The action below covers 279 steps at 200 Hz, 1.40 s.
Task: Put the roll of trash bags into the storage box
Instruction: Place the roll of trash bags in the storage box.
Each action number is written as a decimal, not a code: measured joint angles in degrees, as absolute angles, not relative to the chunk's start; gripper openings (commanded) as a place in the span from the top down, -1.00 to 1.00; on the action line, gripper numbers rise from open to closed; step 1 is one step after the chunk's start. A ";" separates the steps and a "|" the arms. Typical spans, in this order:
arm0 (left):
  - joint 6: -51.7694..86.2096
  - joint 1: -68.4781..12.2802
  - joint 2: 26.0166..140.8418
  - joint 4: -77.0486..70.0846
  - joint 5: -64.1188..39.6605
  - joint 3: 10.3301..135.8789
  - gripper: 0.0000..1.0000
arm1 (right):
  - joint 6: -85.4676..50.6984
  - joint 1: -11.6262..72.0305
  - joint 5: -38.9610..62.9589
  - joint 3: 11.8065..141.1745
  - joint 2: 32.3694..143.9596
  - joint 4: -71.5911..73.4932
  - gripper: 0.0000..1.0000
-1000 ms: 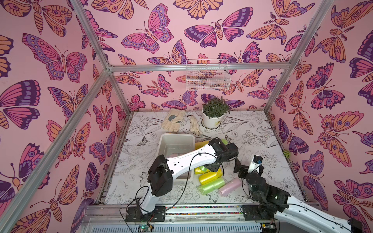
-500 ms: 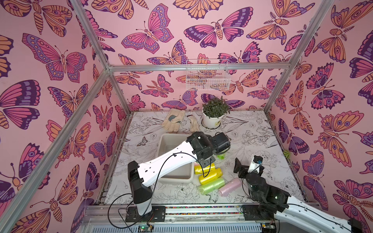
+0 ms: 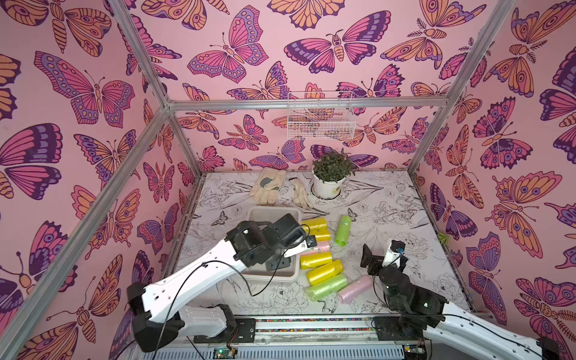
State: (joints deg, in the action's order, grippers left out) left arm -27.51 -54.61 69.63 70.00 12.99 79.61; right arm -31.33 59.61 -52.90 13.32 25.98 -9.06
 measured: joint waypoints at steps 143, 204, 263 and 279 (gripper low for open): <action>-53.78 -39.07 80.31 60.29 12.16 70.91 1.00 | -31.35 59.59 -52.90 13.32 26.02 -9.06 -0.98; -57.67 -34.41 82.76 54.02 15.97 67.11 1.00 | -31.46 59.61 -52.88 13.32 26.02 -9.06 -0.98; -61.08 -34.09 85.47 50.33 19.92 64.49 1.00 | -31.48 59.61 -52.88 13.32 26.02 -9.06 -0.98; -61.49 -34.09 87.68 49.50 20.64 64.45 1.00 | -31.48 59.61 -52.88 13.32 26.02 -9.06 -0.98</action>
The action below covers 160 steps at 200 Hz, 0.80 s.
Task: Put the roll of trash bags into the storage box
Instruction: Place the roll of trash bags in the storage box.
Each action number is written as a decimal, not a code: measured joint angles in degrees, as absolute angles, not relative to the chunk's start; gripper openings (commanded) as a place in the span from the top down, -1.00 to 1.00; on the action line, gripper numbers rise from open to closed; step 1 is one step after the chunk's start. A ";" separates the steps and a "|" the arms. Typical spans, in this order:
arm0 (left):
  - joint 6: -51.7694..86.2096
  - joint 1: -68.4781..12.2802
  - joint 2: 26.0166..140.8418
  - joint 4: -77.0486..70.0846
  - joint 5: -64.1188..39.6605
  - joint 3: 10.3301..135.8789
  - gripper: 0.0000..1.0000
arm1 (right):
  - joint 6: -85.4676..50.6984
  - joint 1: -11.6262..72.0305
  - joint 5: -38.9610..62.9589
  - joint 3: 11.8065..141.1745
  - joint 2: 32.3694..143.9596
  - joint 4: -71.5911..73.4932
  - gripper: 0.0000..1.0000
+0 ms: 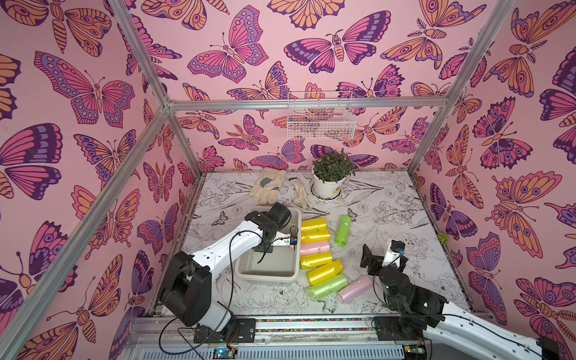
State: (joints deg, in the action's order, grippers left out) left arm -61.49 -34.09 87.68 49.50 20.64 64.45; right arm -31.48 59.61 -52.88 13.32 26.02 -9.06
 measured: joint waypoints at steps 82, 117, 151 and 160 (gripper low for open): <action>-62.39 -34.09 95.29 47.77 22.39 63.35 1.00 | -31.48 59.59 -52.88 13.32 26.02 -9.06 -0.98; -62.04 -34.09 97.97 47.18 22.41 63.35 0.48 | -31.48 59.59 -52.88 13.32 26.02 -9.06 -0.98; -60.84 -34.09 99.00 46.59 22.35 63.37 -1.00 | -31.48 59.59 -52.88 13.32 26.02 -9.06 -0.98; -60.66 -34.09 99.00 46.46 22.39 63.40 -1.00 | -31.48 59.61 -52.88 13.32 26.02 -9.06 -0.98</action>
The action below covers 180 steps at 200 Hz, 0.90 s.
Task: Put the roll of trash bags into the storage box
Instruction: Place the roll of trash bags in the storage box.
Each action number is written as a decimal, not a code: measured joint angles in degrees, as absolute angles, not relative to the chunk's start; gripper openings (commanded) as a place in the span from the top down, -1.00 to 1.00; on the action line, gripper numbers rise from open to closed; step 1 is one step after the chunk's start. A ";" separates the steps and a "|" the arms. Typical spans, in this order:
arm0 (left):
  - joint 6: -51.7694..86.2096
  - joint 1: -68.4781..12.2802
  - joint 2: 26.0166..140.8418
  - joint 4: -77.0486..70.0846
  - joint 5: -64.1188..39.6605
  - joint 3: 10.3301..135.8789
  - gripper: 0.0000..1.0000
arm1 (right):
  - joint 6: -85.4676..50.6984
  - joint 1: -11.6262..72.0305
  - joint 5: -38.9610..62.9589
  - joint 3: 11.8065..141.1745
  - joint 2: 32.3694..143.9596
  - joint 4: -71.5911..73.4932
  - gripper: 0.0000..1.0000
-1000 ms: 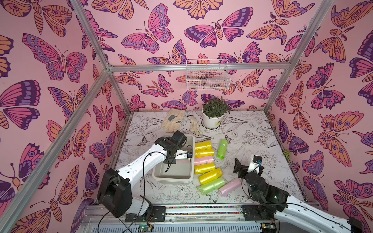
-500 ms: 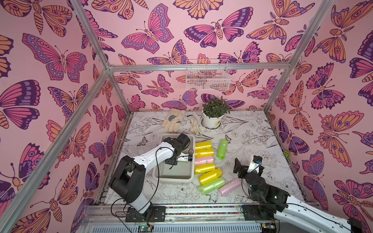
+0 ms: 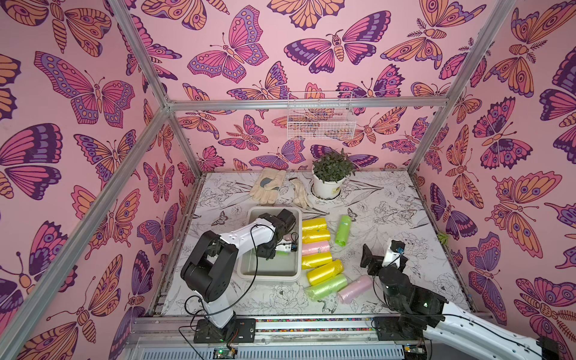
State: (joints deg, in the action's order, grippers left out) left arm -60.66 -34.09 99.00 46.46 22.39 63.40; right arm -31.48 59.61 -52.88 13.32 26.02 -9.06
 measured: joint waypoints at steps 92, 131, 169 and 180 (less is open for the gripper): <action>-55.61 -34.17 96.29 46.35 24.56 66.13 -1.00 | -31.48 59.61 -52.88 13.32 26.02 -9.06 -0.98; -45.15 -34.00 87.44 45.47 25.56 70.22 -1.00 | -31.48 59.61 -52.90 13.32 26.04 -9.04 -0.98; -32.93 -34.02 75.92 45.43 25.87 71.02 -1.00 | -31.48 59.61 -52.88 13.32 26.68 -9.02 -0.98; -27.83 -33.93 73.21 45.36 26.09 71.72 -1.00 | -31.48 59.61 -52.88 13.32 27.07 -9.02 -0.98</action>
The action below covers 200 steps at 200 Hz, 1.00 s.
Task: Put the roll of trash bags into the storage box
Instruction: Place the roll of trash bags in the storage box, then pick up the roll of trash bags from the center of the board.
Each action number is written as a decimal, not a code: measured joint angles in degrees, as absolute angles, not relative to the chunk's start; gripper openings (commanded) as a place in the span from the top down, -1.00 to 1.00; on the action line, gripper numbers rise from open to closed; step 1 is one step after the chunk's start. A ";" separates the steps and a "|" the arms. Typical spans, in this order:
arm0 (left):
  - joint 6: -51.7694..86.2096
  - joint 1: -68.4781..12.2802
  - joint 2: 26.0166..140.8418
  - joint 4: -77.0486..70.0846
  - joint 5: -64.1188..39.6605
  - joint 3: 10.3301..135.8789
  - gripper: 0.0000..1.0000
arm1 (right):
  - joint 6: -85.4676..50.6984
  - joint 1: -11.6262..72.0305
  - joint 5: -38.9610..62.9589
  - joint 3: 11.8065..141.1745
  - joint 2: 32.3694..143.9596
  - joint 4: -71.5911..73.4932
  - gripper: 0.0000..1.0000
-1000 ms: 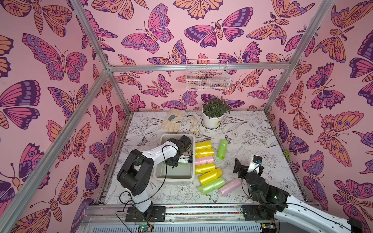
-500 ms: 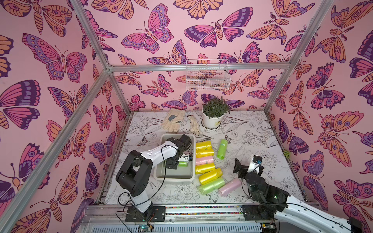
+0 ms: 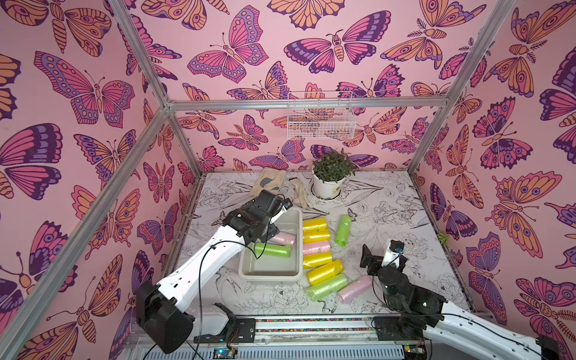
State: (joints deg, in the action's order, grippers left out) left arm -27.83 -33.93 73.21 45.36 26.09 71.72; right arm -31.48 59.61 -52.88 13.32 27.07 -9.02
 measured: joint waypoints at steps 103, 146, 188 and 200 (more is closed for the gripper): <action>9.54 -1.23 60.58 50.96 0.67 62.30 -1.00 | -34.94 58.67 -51.55 18.15 37.08 -14.50 -0.98; 13.21 -1.13 56.10 51.94 1.08 61.36 -1.00 | -59.70 58.57 -45.04 32.71 41.06 -36.38 -0.85; 14.92 -1.13 55.51 51.99 3.44 61.10 -1.00 | -76.95 58.57 -33.85 33.10 43.53 -46.50 -0.80; 15.16 -1.13 55.51 52.01 3.88 61.01 -1.00 | -82.85 58.57 -31.29 33.08 42.85 -49.06 -0.76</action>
State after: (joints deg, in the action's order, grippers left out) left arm 15.16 -1.13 55.51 52.01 3.88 61.01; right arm -82.85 58.57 -31.29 33.08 42.85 -49.06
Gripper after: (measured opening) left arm 0.999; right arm 0.897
